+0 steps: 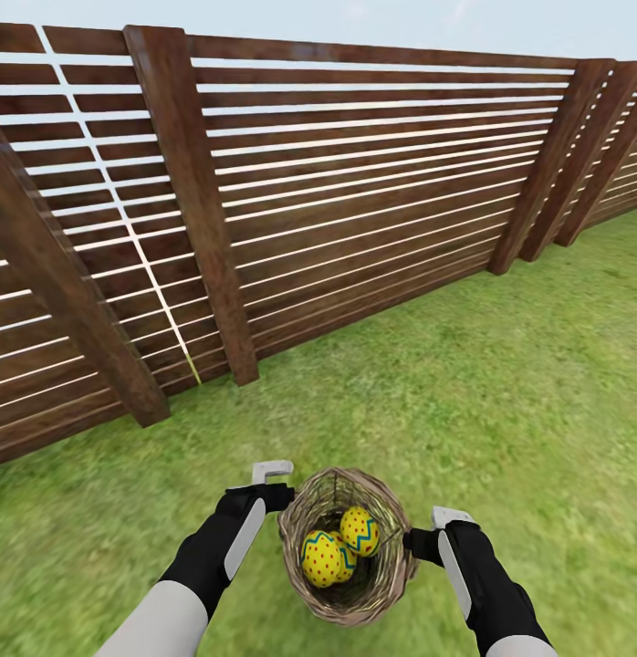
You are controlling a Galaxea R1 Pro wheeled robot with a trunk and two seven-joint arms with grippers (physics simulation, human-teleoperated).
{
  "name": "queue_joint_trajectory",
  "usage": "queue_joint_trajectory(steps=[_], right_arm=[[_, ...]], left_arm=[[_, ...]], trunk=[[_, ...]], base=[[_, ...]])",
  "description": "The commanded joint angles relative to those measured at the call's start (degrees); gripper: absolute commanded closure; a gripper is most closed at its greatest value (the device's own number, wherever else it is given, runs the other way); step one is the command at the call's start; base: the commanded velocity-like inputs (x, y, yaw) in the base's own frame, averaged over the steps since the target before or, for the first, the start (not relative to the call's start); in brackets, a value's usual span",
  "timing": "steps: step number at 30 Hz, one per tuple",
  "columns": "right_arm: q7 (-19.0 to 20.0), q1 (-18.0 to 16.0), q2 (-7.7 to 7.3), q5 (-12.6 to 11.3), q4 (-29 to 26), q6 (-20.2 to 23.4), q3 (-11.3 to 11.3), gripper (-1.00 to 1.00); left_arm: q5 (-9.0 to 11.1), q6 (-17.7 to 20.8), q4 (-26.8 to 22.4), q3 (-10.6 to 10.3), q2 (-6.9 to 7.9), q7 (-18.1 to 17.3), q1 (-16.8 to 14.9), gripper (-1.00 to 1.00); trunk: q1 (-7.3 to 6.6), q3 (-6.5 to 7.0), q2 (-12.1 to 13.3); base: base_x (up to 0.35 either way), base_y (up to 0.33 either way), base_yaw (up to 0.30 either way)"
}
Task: Take the three Easter eggs out of the wicker basket on the lawn in the garden, then place them on the lawn next to a single tree (choose any tree) so that all three eggs are next to the same tree and none are left in the basket.
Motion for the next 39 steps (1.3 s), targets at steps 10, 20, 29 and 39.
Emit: queue_joint_trajectory(steps=[10, 20, 29, 39], right_arm=[[-0.05, -0.03, 0.06, 0.11, -0.08, 0.26, -0.14, -1.00], [-0.05, -0.03, 0.06, 0.11, -0.08, 0.22, -0.14, -1.00], [-0.05, -0.03, 0.06, 0.11, -0.08, 0.19, -0.14, -1.00], [-0.05, -0.03, 0.06, 0.11, -0.08, 0.20, -0.14, -1.00]], left_arm=[[0.61, 0.18, -0.08, -0.18, 0.03, 0.52, -0.03, -1.00], [0.61, 0.18, -0.08, -0.18, 0.03, 0.52, -0.03, -1.00], [0.61, 0.18, -0.08, -0.18, 0.03, 0.52, -0.03, -1.00], [0.61, 0.18, -0.08, -0.18, 0.03, 0.52, -0.03, -1.00]], trunk=[[2.20, -1.85, -4.05], [4.40, -3.64, -8.06], [6.38, -5.26, -11.67], [8.57, -7.05, -15.68]], base=[[0.000, 0.000, 0.000], [0.000, 0.000, 0.000], [0.000, 0.000, 0.000], [0.000, 0.000, 0.000]])
